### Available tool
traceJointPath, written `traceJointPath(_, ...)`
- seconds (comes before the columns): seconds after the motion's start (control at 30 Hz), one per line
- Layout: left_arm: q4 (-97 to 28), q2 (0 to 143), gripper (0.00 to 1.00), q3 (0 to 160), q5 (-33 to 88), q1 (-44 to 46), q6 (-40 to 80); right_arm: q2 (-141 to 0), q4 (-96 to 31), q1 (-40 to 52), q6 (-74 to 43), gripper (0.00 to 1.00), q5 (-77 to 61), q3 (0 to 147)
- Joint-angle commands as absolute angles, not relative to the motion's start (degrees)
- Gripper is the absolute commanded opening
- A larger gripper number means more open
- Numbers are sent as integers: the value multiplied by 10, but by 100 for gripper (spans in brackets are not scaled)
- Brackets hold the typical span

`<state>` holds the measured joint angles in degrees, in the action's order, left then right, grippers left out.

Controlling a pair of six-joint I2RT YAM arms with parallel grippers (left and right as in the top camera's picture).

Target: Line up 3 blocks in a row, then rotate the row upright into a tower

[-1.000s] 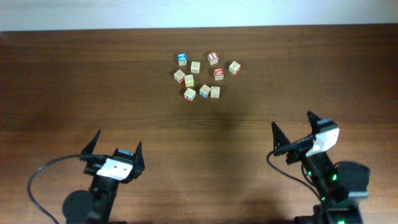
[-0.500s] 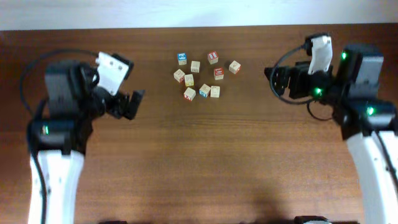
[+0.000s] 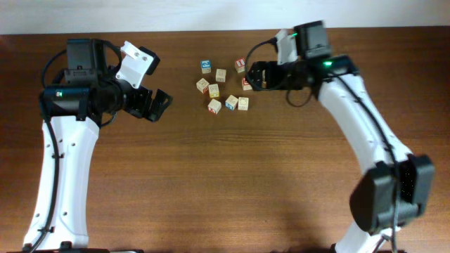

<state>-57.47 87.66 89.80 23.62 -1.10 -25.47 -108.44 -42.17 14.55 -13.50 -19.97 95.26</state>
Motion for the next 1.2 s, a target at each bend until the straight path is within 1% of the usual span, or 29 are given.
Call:
traceJointPath(0.0,-582,879,99,911,246,-11,-245,-1140,-425,184,-203,94,-92,985)
traceJointPath(0.03,-582,879,99,911,246,-11,-234,-1166,-426,197,-209,92,-63,995)
traceJointPath(0.07,-582,880,99,911,242,-11,-231,-1187,-420,207,-218,87,-39,1000)
traceJointPath(0.13,-581,885,99,910,242,-11,-213,-1216,-387,218,-214,85,15,1000)
traceJointPath(0.2,-582,894,99,910,242,-11,-201,-1231,-367,218,-205,83,23,1000)
traceJointPath(0.3,-583,917,100,910,242,-11,-197,-1250,-367,219,-200,73,20,999)
traceJointPath(0.37,-584,927,100,910,211,-11,-160,-1263,-382,223,-199,68,15,999)
traceJointPath(0.47,-583,941,100,910,115,-11,-93,-1282,-383,237,-163,67,-1,999)
traceJointPath(0.63,-583,953,100,910,106,-11,-82,-1290,-384,240,-154,67,-1,999)
traceJointPath(0.7,-584,953,100,910,106,-11,-82,-1291,-391,240,-152,62,18,996)
traceJointPath(0.77,-584,953,99,910,107,-11,-82,-1291,-383,240,-137,53,41,996)
traceJointPath(0.87,-584,953,99,910,107,-11,-82,-1291,-376,240,-137,44,42,996)
traceJointPath(0.97,-584,953,99,910,107,-11,-82,-1290,-386,240,-138,29,29,997)
traceJointPath(1.07,-584,953,99,910,107,-11,-82,-1283,-417,240,-138,24,-10,1000)
traceJointPath(1.1,-584,953,99,910,107,-11,-82,-1277,-434,240,-140,24,-20,1002)
traceJointPath(1.17,-584,953,99,910,107,-11,-82,-1268,-498,240,-140,24,-61,1022)
